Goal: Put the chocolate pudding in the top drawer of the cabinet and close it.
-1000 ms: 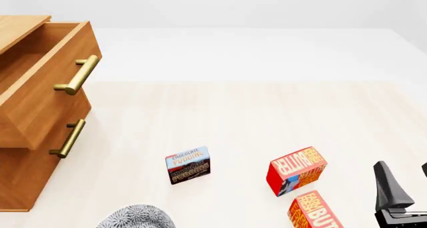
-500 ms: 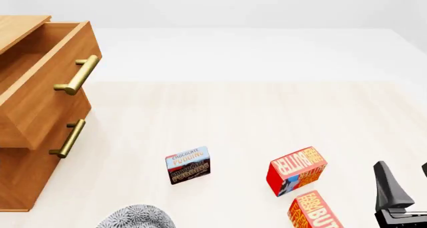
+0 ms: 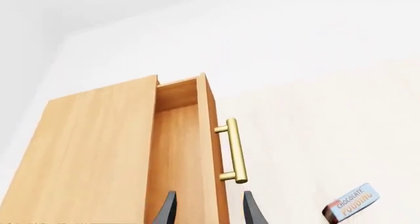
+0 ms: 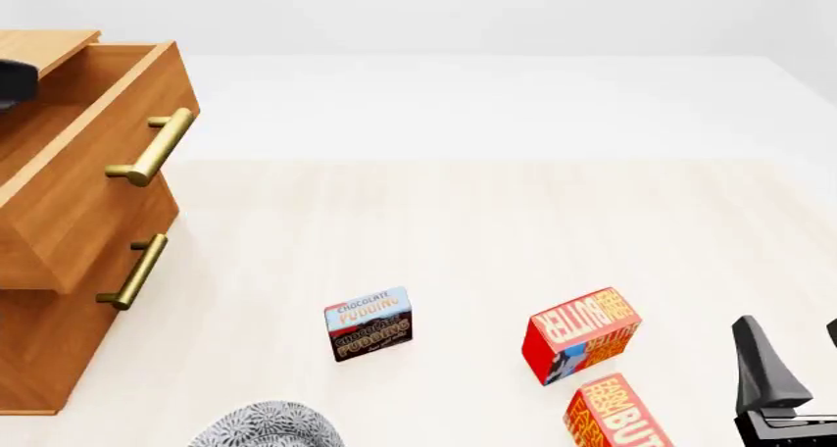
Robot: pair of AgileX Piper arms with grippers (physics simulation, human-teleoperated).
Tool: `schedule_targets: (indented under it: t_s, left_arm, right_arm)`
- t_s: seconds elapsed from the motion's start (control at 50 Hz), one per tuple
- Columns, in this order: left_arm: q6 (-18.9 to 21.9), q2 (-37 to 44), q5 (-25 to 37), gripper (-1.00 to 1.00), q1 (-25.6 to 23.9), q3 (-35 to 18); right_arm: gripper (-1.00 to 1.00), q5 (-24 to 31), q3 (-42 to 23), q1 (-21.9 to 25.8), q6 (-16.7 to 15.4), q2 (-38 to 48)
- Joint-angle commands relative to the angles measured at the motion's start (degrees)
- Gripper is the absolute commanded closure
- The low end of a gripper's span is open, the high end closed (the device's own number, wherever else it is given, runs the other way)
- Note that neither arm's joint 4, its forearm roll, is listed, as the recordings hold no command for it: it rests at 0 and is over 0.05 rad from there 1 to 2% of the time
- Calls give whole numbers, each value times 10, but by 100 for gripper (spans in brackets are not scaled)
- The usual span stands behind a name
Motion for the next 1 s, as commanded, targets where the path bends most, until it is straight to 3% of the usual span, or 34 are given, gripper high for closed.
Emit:
schedule_targets:
  t_s: [0.02, 0.04, 0.1, 0.14, 0.34, 0.52, 1.0]
  left_arm:
    - [-20, 19, 22, -100, -7, -7]
    - [-35, 26, 25, -100, -10, -2]
    - [-29, 25, 18, -100, -2, 6]
    - [-50, 32, 25, -100, -8, 4]
    - [-67, 42, 32, -100, -5, 7]
    - [-108, 64, 5, -100, -15, 27]
    - [-128, 106, -60, -100, -1, 88]
  right_arm:
    - [-100, 0, 0, 0, 0, 0]
    - [-100, 0, 0, 0, 0, 0]
    - [-100, 0, 0, 0, 0, 0]
    - [-100, 0, 0, 0, 0, 0]
    - [-100, 0, 0, 0, 0, 0]
    - [-100, 0, 0, 0, 0, 0]
    - [-100, 0, 0, 0, 0, 0]
